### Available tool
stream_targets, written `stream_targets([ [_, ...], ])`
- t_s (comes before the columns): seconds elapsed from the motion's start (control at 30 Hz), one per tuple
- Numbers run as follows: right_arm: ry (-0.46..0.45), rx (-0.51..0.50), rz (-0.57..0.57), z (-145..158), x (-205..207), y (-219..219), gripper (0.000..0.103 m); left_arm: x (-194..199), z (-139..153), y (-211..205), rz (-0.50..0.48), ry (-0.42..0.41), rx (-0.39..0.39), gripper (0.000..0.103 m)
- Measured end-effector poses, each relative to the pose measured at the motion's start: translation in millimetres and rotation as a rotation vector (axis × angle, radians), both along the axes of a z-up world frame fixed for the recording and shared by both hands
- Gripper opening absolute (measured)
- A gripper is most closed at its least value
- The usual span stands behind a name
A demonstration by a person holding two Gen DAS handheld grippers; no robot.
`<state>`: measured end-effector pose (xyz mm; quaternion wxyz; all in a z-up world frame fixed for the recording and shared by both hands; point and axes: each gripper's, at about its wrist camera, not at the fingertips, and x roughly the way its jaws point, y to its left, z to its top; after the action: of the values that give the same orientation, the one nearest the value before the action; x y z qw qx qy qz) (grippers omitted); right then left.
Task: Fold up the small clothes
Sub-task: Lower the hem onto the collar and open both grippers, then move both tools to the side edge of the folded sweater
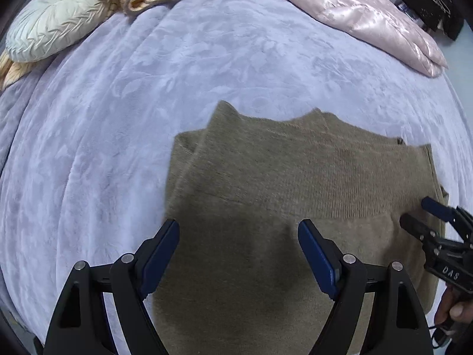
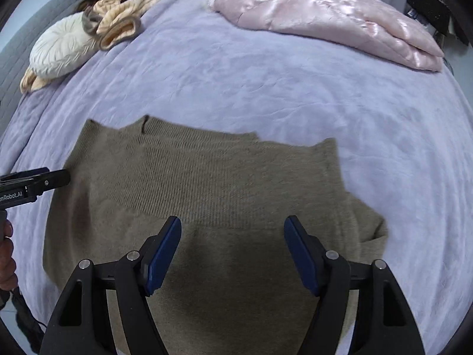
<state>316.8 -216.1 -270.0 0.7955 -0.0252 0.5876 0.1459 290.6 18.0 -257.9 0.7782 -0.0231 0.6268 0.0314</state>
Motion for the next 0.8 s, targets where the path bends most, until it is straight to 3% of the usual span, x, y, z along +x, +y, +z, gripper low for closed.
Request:
stream_targets([
  [0.1,0.042,-0.027,-0.031,-16,0,-1,0.075,-4,-15,-13,-0.048,0.029,0.026,0.083],
  [0.27,0.058,-0.09,-0.097,-28,5,-31,0.075,-3,-39,-5,-0.033,0.088,0.04,0.083],
  [0.37,0.062,-0.107,-0.111,-24,3,-36,0.075,-7,-27,-9,-0.034,0.077,0.077,0.083],
  [0.43,0.05,-0.139,-0.136,-15,-2,-34,0.075,-17,-13,-11,-0.031,0.049,0.058,0.083],
  [0.5,0.029,-0.099,-0.154,-2,-16,-27,0.077,-30,-5,-10,-0.015,0.039,0.046,0.083],
  [0.6,0.037,-0.064,-0.087,1,-44,2,0.078,-49,-8,-5,0.02,0.059,0.038,0.083],
  [0.7,0.07,-0.085,0.006,-16,-67,32,0.079,-62,-16,0,0.045,0.088,0.031,0.083],
  [0.8,0.128,-0.098,-0.012,-42,-70,36,0.088,-70,-18,5,0.062,0.101,0.02,0.083],
])
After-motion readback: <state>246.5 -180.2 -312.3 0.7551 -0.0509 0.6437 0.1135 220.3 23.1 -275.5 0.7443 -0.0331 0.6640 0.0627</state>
